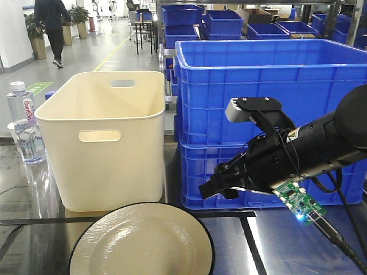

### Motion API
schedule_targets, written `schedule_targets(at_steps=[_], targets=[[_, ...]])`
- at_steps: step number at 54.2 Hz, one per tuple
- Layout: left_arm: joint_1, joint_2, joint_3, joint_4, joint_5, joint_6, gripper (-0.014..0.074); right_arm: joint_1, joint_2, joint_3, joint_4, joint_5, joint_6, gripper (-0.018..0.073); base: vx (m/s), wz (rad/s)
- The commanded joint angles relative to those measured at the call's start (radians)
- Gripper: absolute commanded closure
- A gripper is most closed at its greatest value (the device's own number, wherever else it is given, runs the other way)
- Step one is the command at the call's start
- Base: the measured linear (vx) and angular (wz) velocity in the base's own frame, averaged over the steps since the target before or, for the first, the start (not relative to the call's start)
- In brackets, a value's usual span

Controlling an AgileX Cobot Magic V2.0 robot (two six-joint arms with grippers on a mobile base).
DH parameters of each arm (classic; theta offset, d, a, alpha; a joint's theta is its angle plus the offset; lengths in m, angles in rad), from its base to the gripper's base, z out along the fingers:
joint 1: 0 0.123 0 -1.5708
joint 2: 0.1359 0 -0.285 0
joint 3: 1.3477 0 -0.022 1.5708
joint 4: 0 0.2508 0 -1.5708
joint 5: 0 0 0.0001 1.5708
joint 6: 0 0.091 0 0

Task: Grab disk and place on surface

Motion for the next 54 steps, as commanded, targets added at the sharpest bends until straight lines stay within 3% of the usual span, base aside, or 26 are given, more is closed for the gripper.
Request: schedule_targets(at_steps=[1, 16, 54], targets=[[-0.008, -0.014, -0.013, 0.005, -0.066, -0.017, 0.0605, -0.004, -0.036, -0.034, 0.019, -0.056, -0.003, -0.0022, 0.00, 0.00], [-0.120, -0.014, -0.013, 0.005, -0.071, -0.016, 0.0605, -0.004, -0.036, -0.034, 0.019, -0.053, -0.003, -0.0022, 0.00, 0.00], [-0.120, -0.014, -0.013, 0.005, -0.061, -0.016, 0.0603, -0.004, -0.036, -0.034, 0.019, -0.052, -0.003, -0.0022, 0.00, 0.00]])
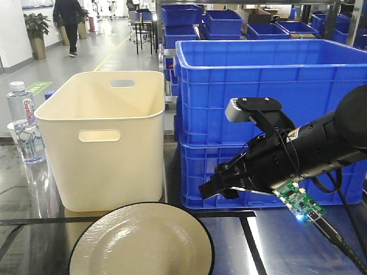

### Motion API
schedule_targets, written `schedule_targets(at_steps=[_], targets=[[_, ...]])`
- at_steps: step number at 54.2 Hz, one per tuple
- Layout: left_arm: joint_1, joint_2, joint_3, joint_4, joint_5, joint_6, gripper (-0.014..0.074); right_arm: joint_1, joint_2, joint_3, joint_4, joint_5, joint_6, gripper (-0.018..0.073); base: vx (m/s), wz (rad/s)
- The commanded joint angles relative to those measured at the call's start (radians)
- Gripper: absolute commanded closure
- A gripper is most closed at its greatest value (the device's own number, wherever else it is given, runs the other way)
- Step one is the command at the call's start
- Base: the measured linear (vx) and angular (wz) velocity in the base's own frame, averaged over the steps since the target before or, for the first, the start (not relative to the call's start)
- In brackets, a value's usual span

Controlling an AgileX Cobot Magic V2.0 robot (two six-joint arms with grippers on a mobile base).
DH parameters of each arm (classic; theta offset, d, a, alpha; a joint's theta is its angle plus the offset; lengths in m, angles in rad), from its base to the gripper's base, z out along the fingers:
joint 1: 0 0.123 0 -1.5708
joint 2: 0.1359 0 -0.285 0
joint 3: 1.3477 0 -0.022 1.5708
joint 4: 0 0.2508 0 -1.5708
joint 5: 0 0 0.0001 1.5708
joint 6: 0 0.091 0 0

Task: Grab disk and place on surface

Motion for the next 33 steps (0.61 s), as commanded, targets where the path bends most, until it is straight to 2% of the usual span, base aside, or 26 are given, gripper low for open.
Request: schedule_targets(at_steps=[1, 10, 13, 19, 28, 33], targets=[[-0.006, -0.014, -0.014, 0.005, -0.075, -0.009, 0.0603, -0.004, -0.036, -0.034, 0.019, -0.052, -0.003, -0.0022, 0.00, 0.00], [-0.006, -0.014, -0.014, 0.005, -0.075, -0.009, 0.0603, -0.004, -0.047, -0.034, -0.056, -0.037, -0.004, 0.0015, 0.00, 0.00], [-0.006, -0.014, -0.014, 0.005, -0.075, -0.009, 0.0603, -0.004, -0.058, -0.030, -0.065, -0.035, 0.014, 0.0072, 0.00, 0.00], [-0.006, -0.014, -0.014, 0.005, -0.075, -0.009, 0.0603, -0.004, -0.121, 0.039, -0.079, -0.072, 0.030, 0.0253, 0.00, 0.00], [-0.006, -0.014, -0.014, 0.005, -0.075, -0.009, 0.0603, -0.004, -0.302, 0.277, -0.090, -0.222, 0.030, 0.0545, 0.00, 0.00], [-0.006, -0.014, -0.014, 0.005, -0.075, -0.009, 0.0603, -0.004, -0.437, 0.414, -0.133, -0.288, 0.048, 0.0573, 0.00, 0.00]])
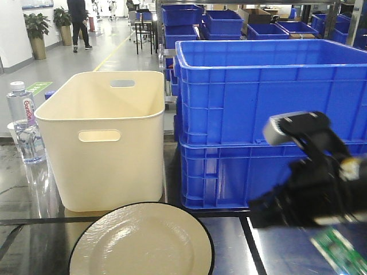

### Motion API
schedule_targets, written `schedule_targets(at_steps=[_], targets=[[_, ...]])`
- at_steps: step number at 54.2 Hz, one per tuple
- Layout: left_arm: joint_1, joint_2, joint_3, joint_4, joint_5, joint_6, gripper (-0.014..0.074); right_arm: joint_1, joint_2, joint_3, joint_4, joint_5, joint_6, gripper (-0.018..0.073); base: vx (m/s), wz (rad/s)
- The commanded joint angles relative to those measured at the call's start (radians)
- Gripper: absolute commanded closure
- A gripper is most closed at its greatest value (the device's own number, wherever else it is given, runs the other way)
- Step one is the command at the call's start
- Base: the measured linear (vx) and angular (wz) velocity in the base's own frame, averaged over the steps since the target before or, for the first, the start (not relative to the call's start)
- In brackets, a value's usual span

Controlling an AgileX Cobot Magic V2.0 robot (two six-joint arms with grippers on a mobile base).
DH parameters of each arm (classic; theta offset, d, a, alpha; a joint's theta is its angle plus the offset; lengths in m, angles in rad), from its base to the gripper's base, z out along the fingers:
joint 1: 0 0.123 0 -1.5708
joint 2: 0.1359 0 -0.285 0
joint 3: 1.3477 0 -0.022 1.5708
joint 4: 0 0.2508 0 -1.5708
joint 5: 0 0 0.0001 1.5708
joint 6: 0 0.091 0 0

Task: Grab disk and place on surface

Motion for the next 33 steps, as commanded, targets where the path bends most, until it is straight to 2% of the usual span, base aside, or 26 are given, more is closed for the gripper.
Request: schedule_targets(at_steps=[1, 7, 17, 22, 33], targets=[[-0.006, -0.014, -0.017, 0.005, -0.080, -0.009, 0.0603, -0.004, -0.137, 0.079, -0.035, -0.124, 0.024, 0.0573, 0.00, 0.00], [-0.006, -0.014, -0.017, 0.005, -0.080, -0.009, 0.0603, -0.004, -0.264, 0.177, -0.106, -0.125, 0.129, 0.0571, 0.00, 0.00], [-0.006, -0.014, -0.017, 0.005, -0.080, -0.009, 0.0603, -0.010, -0.476, 0.364, -0.331, -0.198, 0.326, 0.0569, 0.00, 0.00], [-0.006, -0.014, -0.017, 0.005, -0.080, -0.009, 0.0603, -0.065, -0.603, 0.488, -0.362, -0.273, 0.385, 0.0568, 0.00, 0.00], [-0.006, -0.014, -0.017, 0.005, -0.080, -0.009, 0.0603, -0.238, -0.877, 0.769, -0.428, -0.449, 0.387, 0.0567, 0.00, 0.00]])
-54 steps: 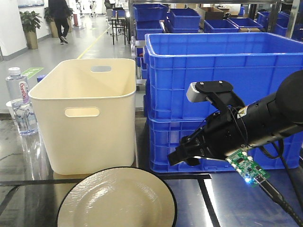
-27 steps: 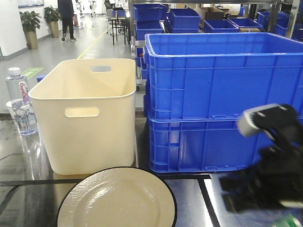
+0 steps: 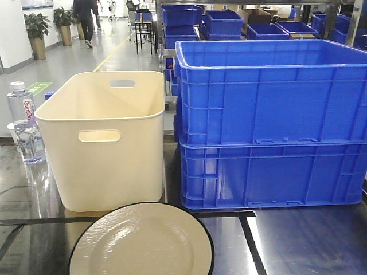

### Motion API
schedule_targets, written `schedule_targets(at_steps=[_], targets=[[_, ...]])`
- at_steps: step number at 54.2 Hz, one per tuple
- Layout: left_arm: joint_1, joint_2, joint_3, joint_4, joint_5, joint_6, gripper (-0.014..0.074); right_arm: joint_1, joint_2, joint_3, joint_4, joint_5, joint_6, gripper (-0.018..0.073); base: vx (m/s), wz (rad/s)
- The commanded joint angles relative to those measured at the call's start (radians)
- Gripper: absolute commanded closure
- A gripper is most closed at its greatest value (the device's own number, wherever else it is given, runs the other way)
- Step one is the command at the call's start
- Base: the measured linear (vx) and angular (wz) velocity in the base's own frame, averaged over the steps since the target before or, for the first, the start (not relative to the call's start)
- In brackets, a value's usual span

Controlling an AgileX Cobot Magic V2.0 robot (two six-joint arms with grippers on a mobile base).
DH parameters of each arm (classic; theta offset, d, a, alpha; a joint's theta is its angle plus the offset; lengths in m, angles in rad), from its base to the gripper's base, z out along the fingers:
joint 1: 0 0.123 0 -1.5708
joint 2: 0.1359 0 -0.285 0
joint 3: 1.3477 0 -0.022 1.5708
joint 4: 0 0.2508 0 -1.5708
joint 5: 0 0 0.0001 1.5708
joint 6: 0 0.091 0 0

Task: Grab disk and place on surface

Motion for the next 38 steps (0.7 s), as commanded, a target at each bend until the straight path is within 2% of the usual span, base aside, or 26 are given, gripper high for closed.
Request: schedule_targets(at_steps=[1, 11, 17, 20, 24, 38], targets=[[-0.006, -0.014, -0.017, 0.005, -0.080, -0.009, 0.0603, -0.070, -0.099, 0.083, -0.037, -0.162, 0.002, 0.0568, 0.00, 0.00], [-0.006, -0.014, -0.018, 0.005, -0.080, -0.009, 0.0603, -0.160, -0.321, 0.297, -0.036, -0.226, 0.002, 0.0568, 0.00, 0.00], [-0.006, -0.014, -0.018, 0.005, -0.080, -0.009, 0.0603, -0.157, -0.452, 0.425, -0.037, -0.272, 0.002, 0.0568, 0.00, 0.00], [-0.006, -0.012, -0.018, 0.005, -0.079, -0.009, 0.0603, -0.155, -0.447, 0.486, -0.034, -0.334, 0.004, 0.0568, 0.00, 0.00], [-0.006, -0.014, -0.018, 0.005, -0.077, -0.009, 0.0603, -0.142, -0.444, 0.470, -0.030, -0.249, 0.007, 0.0568, 0.00, 0.00], [-0.006, -0.014, -0.018, 0.005, -0.076, -0.009, 0.0603, -0.109, -0.443, 0.476, -0.031, -0.210, 0.007, 0.0568, 0.00, 0.00]])
